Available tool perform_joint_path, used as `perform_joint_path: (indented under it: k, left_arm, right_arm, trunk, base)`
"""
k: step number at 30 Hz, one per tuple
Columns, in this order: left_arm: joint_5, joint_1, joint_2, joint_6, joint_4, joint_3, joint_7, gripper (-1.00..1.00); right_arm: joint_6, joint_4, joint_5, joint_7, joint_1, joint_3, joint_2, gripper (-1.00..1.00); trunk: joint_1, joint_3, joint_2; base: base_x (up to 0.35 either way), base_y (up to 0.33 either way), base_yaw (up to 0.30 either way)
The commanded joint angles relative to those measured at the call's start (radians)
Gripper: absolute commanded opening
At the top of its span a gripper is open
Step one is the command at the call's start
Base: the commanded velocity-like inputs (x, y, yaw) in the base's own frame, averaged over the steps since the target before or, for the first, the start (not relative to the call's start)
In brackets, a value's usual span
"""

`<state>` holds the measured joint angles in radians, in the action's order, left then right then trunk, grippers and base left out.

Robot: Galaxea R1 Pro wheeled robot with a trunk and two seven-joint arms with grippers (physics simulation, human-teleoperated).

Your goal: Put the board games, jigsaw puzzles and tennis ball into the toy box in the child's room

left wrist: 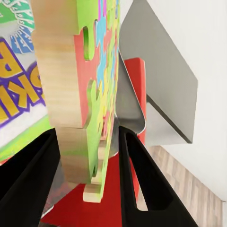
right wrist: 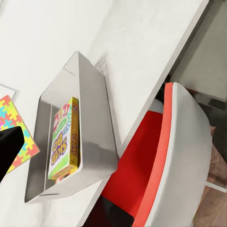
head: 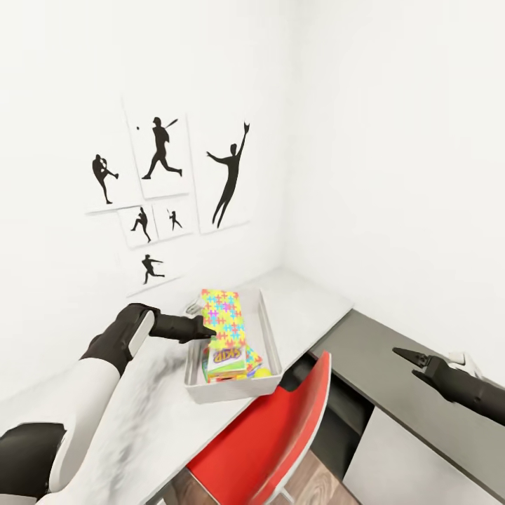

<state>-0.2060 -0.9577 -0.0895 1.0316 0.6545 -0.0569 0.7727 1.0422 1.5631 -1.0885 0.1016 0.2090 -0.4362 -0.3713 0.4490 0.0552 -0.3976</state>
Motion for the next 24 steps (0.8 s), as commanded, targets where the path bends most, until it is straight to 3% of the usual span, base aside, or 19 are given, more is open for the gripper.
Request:
perform_joint_path:
  k: [1,7,11,13,24]
  left_arm:
    - [-0.011,-0.001,-0.001,0.007,0.000,-0.004,-0.004,-1.00]
    - [-0.010,-0.001,0.000,0.007,-0.002,-0.017,-0.004,-1.00]
    - [-0.012,-0.001,-0.001,0.004,-0.004,-0.099,-0.004,-1.00]
    - [-0.013,-0.001,-0.001,0.001,-0.005,-0.116,-0.004,-1.00]
    - [-0.013,-0.001,-0.003,-0.006,-0.049,-0.123,-0.006,-1.00]
  right_arm:
    - [0.005,0.000,0.010,0.010,0.001,-0.001,0.000,1.00]
    - [0.005,0.000,0.010,0.010,0.001,-0.001,0.000,1.00]
    - [0.005,0.000,0.010,0.010,0.001,-0.001,0.000,1.00]
    - [0.005,0.000,0.010,0.010,0.001,-0.001,0.000,1.00]
    - [0.005,-0.001,0.011,0.009,0.001,-0.004,0.000,1.00]
  trunk:
    - [0.001,0.002,-0.002]
    - [0.001,0.002,-0.002]
    - [0.001,0.002,-0.002]
    - [0.001,0.002,-0.002]
    - [0.001,0.003,-0.002]
  base:
    - [0.106,0.001,0.000]
    - [0.029,-0.120,0.000]
    - [0.003,-0.110,0.000]
    - [0.001,-0.022,0.000]
    - [0.000,-0.002,0.000]
